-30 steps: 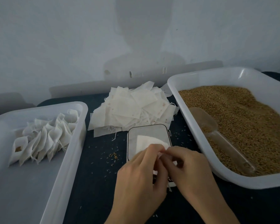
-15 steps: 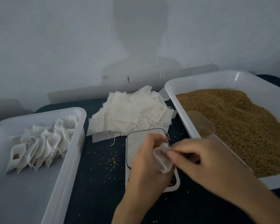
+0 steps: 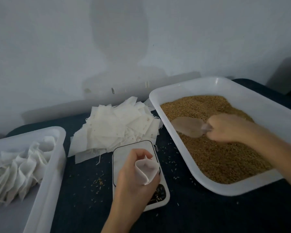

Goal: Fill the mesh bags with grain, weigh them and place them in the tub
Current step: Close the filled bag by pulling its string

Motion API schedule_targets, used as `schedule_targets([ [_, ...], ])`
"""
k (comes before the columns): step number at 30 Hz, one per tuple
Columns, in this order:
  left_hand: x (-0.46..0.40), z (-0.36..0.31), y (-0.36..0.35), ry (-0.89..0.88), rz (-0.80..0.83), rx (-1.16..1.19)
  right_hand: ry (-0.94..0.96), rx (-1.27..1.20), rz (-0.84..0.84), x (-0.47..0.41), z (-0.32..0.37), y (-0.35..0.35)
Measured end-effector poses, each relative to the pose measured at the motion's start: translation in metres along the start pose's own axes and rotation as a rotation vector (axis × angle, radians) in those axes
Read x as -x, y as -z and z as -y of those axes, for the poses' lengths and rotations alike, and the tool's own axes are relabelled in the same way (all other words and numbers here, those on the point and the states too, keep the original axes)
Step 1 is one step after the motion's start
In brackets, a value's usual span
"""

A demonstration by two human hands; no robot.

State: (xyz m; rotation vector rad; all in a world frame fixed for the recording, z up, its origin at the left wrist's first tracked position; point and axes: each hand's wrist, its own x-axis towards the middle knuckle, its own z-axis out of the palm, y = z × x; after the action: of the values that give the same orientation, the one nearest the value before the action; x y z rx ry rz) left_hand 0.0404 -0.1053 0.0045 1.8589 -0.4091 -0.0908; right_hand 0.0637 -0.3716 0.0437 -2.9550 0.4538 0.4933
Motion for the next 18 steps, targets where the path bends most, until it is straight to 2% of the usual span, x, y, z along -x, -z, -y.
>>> schedule_targets([
  [2,0.000,0.002,0.005,-0.022,-0.014,-0.007,-0.076,-0.054,-0.021,0.001,-0.021,0.028],
  [7,-0.001,0.002,0.009,-0.046,-0.048,0.001,-0.234,0.124,-0.110,-0.009,-0.034,0.048],
  [13,0.002,-0.001,0.006,-0.047,0.000,0.025,-0.153,-0.138,-0.187,-0.053,-0.017,0.010],
  [18,0.001,0.003,0.008,-0.056,0.013,0.047,-0.115,-0.496,-0.206,-0.059,-0.014,-0.005],
])
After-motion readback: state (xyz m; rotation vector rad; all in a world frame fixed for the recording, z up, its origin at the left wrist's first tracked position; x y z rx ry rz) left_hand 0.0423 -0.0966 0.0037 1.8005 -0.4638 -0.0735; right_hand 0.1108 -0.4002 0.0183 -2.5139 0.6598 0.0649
